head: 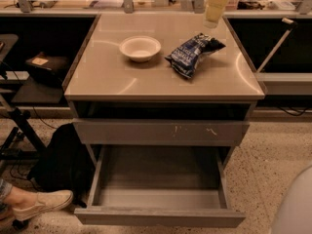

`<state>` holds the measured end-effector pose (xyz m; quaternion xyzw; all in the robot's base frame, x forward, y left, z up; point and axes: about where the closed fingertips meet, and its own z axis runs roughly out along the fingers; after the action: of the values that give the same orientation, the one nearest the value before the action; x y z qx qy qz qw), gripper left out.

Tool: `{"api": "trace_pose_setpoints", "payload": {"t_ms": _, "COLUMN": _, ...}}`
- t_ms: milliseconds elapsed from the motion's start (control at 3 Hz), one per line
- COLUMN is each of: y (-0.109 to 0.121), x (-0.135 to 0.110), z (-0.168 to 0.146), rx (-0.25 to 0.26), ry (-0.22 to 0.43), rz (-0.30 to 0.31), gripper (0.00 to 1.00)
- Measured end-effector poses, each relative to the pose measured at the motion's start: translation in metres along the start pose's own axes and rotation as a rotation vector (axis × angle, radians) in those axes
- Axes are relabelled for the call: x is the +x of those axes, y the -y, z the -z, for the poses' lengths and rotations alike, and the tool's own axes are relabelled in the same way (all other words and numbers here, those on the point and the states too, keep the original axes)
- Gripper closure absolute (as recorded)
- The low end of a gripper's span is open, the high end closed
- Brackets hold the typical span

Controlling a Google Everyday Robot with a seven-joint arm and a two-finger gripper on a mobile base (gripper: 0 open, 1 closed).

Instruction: Place blue chip bag into middle drawer

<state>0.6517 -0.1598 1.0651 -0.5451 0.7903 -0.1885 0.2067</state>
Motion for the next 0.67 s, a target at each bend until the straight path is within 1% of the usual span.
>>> {"api": "trace_pose_setpoints", "payload": {"t_ms": 333, "y": 0.014, "x": 0.017, "z": -0.013, "rx": -0.016, "ry": 0.018, "rz": -0.025, "gripper": 0.00}}
{"api": "trace_pose_setpoints", "payload": {"t_ms": 667, "y": 0.024, "x": 0.048, "z": -0.049, "rx": -0.097, "ry": 0.039, "rz": -0.034, "gripper": 0.00}}
